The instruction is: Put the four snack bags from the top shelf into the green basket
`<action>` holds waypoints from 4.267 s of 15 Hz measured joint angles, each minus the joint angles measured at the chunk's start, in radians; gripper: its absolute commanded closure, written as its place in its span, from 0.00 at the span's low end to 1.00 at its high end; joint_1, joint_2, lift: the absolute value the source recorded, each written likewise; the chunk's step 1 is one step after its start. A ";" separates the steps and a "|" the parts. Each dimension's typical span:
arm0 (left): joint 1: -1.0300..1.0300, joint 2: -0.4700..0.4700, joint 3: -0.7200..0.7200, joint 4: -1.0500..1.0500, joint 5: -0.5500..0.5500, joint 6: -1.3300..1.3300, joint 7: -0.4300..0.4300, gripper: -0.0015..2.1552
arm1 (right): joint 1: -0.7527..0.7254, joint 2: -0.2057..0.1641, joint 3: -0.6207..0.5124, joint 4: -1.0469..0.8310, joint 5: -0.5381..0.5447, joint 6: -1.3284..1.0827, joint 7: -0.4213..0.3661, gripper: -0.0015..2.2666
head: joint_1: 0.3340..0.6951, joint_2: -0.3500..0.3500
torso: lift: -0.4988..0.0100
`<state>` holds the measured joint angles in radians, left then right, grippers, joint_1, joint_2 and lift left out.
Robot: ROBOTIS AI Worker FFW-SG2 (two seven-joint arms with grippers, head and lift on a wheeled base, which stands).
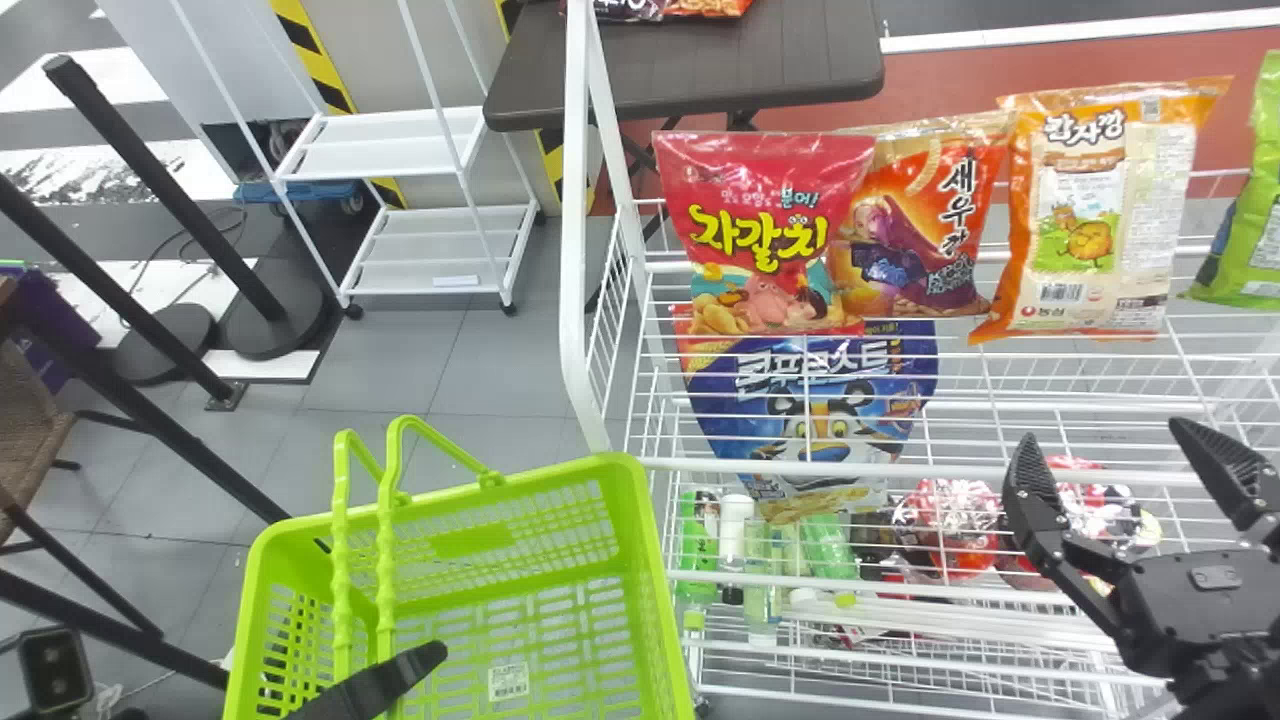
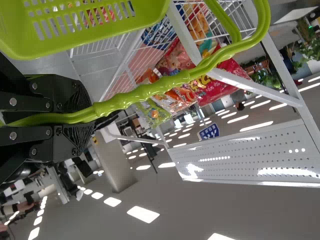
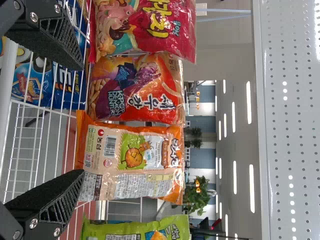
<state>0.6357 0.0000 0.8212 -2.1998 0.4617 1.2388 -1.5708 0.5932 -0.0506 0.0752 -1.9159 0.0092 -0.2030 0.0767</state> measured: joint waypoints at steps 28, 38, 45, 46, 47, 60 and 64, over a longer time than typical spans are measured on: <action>0.007 0.000 -0.007 0.029 0.007 -0.013 0.000 1.00 | -0.590 0.010 0.306 0.327 -0.088 0.300 0.028 0.05 | 1.00 1.00 | 0.98; 0.005 0.000 -0.005 0.038 0.008 -0.021 0.000 1.00 | -0.734 0.046 0.416 0.491 -0.097 0.373 0.037 0.99 | 1.00 1.00 | 0.98; 0.005 0.000 -0.008 0.043 0.010 -0.022 0.000 1.00 | -0.696 0.044 0.406 0.438 -0.071 0.405 0.002 1.00 | 1.00 1.00 | 0.98; 0.005 0.000 -0.006 0.043 0.012 -0.022 0.000 0.99 | -0.675 0.041 0.395 0.399 -0.068 0.405 0.002 1.00 | 1.00 1.00 | 0.98; 0.005 0.000 -0.005 0.043 0.013 -0.022 0.000 1.00 | -0.650 0.036 0.385 0.346 -0.066 0.411 0.004 1.00 | 1.00 1.00 | 0.98; -0.017 0.000 0.000 0.058 0.018 -0.022 0.000 1.00 | -0.241 -0.074 0.296 -0.330 -0.227 0.786 0.113 1.00 | 1.00 1.00 | 0.98; -0.018 0.000 -0.002 0.059 0.018 -0.022 0.000 1.00 | -0.204 -0.090 0.362 -0.404 -0.293 0.914 0.147 1.00 | 1.00 1.00 | 0.98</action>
<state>0.6181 0.0000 0.8193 -2.1410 0.4801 1.2173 -1.5708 0.3894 -0.1402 0.4369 -2.3198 -0.2837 0.7113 0.2232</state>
